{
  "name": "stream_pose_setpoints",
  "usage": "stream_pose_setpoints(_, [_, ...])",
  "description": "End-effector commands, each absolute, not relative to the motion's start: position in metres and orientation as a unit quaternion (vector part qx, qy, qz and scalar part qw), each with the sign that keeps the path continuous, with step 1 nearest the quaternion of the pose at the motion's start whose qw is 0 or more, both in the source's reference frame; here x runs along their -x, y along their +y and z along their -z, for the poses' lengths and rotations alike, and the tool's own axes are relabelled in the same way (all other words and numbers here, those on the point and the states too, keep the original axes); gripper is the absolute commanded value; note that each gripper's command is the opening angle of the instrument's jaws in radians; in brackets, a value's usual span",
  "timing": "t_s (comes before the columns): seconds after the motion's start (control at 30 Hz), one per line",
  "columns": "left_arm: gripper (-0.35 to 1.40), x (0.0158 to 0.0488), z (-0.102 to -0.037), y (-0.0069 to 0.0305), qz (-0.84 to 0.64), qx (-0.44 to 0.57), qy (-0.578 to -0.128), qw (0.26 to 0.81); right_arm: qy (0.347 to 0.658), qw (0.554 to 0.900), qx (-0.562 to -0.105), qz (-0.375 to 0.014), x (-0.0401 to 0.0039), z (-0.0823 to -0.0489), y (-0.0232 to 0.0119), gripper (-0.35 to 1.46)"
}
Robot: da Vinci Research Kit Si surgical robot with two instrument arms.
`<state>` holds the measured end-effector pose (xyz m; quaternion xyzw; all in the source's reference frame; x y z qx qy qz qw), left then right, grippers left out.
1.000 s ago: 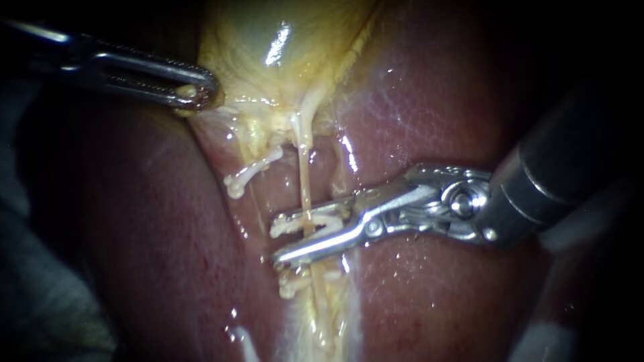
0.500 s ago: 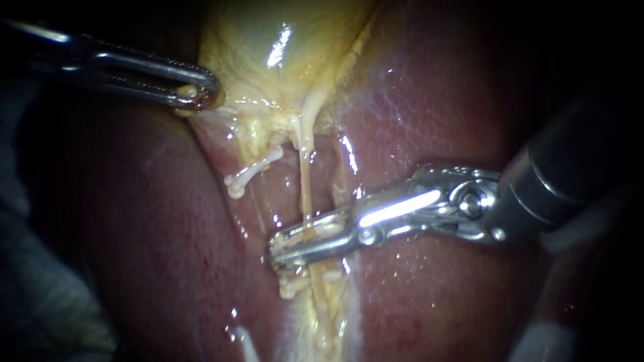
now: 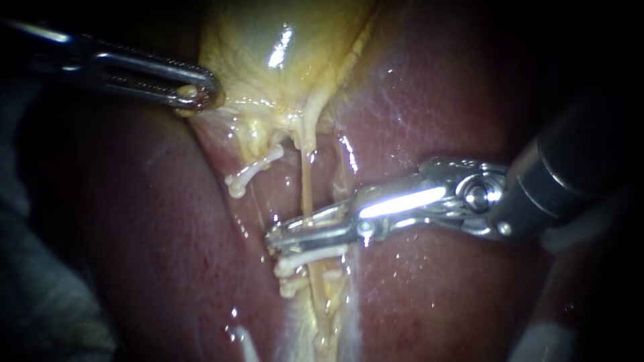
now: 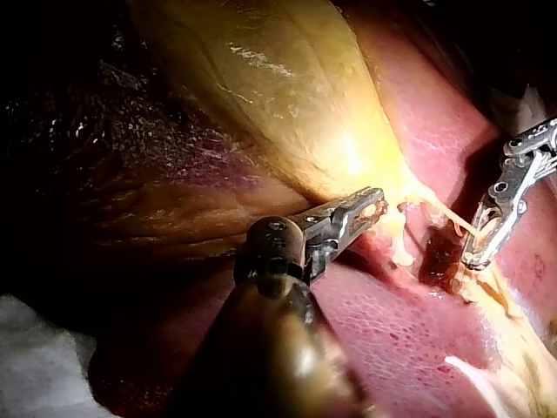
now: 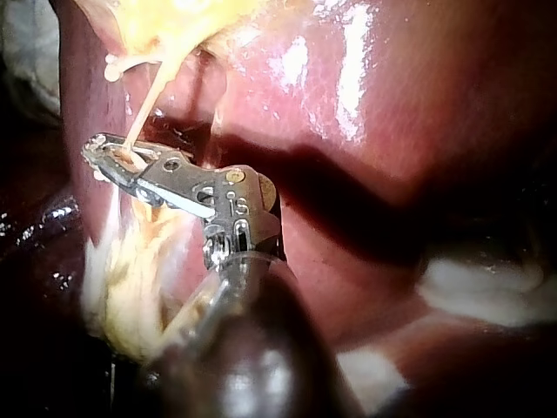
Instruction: Clipping second clip right tube
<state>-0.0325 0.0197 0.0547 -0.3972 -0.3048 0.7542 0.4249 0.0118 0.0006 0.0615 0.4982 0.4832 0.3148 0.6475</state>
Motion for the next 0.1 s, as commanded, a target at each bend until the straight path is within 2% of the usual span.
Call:
stream_pose_setpoints(0.03, [-0.35, 0.0325, -0.0546, 0.0197, -0.754, 0.397, -0.305, 0.425, 0.483, 0.648, -0.498, -0.314, -0.0118, -0.0618, 0.0005, -0.35])
stream_pose_setpoints(0.1, [-0.35, 0.0326, -0.0547, 0.0197, -0.754, 0.397, -0.305, 0.425, 0.483, 0.648, -0.497, -0.314, -0.0118, -0.0621, 0.0005, -0.35])
